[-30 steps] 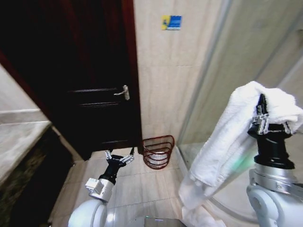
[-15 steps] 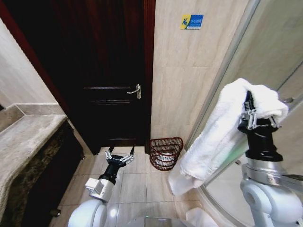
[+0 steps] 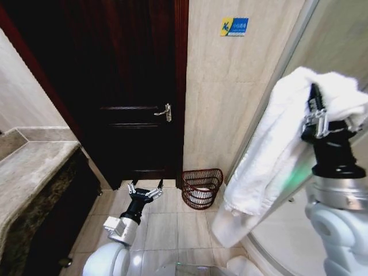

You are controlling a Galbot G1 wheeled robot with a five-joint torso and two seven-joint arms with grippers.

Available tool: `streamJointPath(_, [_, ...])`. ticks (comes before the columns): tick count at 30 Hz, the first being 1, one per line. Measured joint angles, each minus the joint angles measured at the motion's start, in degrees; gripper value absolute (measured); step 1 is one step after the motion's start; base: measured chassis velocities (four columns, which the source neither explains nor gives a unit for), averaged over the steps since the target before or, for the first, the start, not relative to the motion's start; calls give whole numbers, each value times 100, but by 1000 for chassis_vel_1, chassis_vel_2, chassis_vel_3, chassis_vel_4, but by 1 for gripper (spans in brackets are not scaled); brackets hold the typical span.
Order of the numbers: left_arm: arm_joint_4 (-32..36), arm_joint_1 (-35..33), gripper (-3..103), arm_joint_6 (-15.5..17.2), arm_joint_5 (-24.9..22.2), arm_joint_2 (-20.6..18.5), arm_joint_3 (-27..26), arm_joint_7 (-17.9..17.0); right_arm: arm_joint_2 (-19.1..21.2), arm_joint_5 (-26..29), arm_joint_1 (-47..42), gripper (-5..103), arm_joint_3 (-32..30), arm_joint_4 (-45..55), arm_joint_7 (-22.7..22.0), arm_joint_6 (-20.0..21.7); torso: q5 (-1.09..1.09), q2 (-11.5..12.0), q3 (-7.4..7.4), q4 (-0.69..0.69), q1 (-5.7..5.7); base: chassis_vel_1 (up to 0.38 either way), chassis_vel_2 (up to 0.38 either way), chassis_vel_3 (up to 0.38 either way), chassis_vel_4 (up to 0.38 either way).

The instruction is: Discard the used towel into the hamper.

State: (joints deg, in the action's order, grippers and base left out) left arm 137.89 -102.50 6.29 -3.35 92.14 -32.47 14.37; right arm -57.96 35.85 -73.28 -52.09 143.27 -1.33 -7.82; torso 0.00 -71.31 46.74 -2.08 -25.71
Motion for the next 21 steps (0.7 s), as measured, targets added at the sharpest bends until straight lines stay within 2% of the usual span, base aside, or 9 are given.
streamJointPath(10, [0,2,100,0,0,0,1,0,-46,104,309,12,134,-1,-66,80,0,1,5,1,-10,-147,125,128,-137])
streamJointPath(11, [0,1,100,0,0,0,0,0,-94,46,401,12,244,-2,-69,153,-1,-1,4,-3,-6,0,0,0,0])
streamJointPath(16, [0,0,100,0,0,0,0,0,-146,-52,453,12,408,-2,-66,159,0,-6,1,2,2,21,-28,-37,4])
streamJointPath(21, [0,0,100,0,0,1,0,0,-114,-93,521,12,459,-2,-53,148,0,-6,2,2,1,86,27,-94,-43])
